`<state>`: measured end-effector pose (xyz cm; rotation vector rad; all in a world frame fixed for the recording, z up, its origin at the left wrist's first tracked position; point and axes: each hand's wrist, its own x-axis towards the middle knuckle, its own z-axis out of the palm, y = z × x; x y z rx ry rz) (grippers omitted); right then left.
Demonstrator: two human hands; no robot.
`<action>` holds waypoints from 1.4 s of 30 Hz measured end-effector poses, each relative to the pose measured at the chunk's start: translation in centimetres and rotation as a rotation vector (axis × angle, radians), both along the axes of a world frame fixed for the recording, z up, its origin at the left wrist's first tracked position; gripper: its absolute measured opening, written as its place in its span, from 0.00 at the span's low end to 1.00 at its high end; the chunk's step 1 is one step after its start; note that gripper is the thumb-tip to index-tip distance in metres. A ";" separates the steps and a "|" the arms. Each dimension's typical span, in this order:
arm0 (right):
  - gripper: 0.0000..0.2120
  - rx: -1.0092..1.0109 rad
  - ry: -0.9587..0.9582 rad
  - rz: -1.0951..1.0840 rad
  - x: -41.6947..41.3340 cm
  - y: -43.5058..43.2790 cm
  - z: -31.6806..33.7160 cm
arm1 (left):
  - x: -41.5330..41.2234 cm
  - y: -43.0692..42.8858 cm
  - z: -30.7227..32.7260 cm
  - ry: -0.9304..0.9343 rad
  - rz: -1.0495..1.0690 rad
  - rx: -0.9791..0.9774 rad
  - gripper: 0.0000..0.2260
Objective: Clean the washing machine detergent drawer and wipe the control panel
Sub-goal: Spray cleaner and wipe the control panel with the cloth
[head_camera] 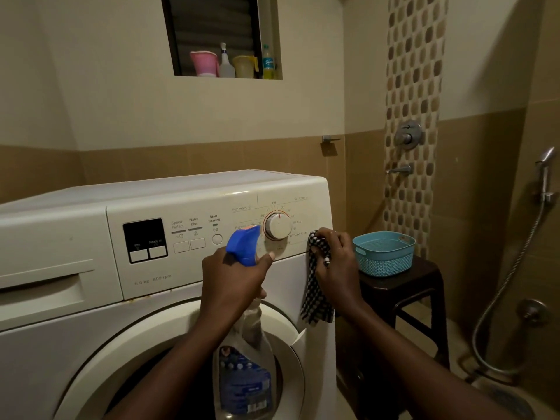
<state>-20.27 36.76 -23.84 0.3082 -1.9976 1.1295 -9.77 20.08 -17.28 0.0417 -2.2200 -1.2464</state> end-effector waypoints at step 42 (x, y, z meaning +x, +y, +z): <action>0.24 -0.225 0.218 0.046 1.2 -7.6 1.5 | 0.3 -5.6 -2.7 -0.034 -0.085 0.197 0.12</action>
